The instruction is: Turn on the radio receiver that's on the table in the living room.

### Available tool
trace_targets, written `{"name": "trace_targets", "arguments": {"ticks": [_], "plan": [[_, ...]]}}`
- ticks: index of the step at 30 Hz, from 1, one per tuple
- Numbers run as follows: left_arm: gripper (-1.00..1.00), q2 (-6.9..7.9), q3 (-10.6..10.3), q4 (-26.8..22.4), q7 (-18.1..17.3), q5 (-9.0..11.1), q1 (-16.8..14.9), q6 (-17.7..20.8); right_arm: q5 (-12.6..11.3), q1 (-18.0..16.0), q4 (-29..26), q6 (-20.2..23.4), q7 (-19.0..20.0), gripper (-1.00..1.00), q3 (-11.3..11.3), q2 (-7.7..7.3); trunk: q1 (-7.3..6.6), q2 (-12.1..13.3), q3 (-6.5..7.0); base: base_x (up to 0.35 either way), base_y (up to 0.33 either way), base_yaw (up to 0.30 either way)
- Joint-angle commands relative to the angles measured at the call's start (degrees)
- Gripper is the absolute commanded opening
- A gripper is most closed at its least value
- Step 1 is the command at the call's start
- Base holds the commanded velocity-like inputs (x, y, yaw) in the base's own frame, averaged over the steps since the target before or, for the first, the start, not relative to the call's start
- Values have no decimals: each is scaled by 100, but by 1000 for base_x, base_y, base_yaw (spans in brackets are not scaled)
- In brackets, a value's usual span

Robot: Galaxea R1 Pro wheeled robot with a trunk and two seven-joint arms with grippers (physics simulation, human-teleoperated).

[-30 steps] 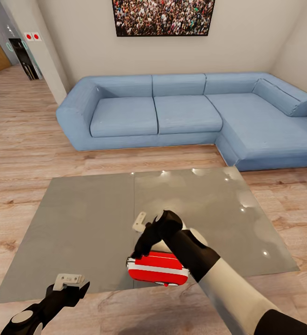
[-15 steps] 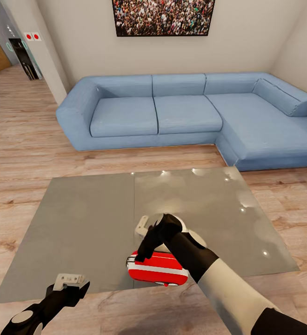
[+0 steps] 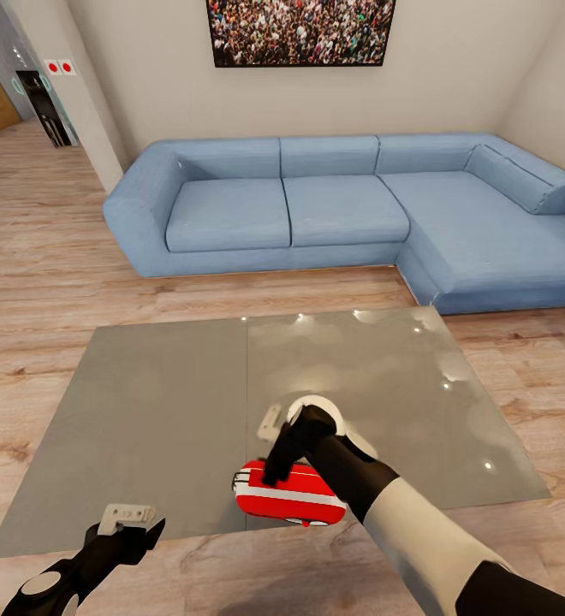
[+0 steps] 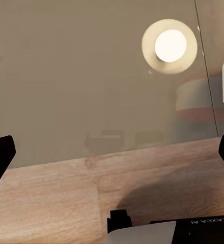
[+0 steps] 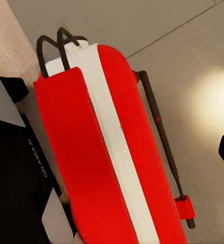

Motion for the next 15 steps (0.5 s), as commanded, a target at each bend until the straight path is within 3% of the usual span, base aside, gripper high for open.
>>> {"name": "trace_targets", "arguments": {"ticks": [1,15], "plan": [[100,0,1,0,0,-1,0,0,-5,0,98,-39,-46,100,0,2,0,0,0,0,0,0],[100,0,-1,1,0,3,0,0,-29,0,328,-164,-137,100,15,42,0,0,0,0,0,0]]}}
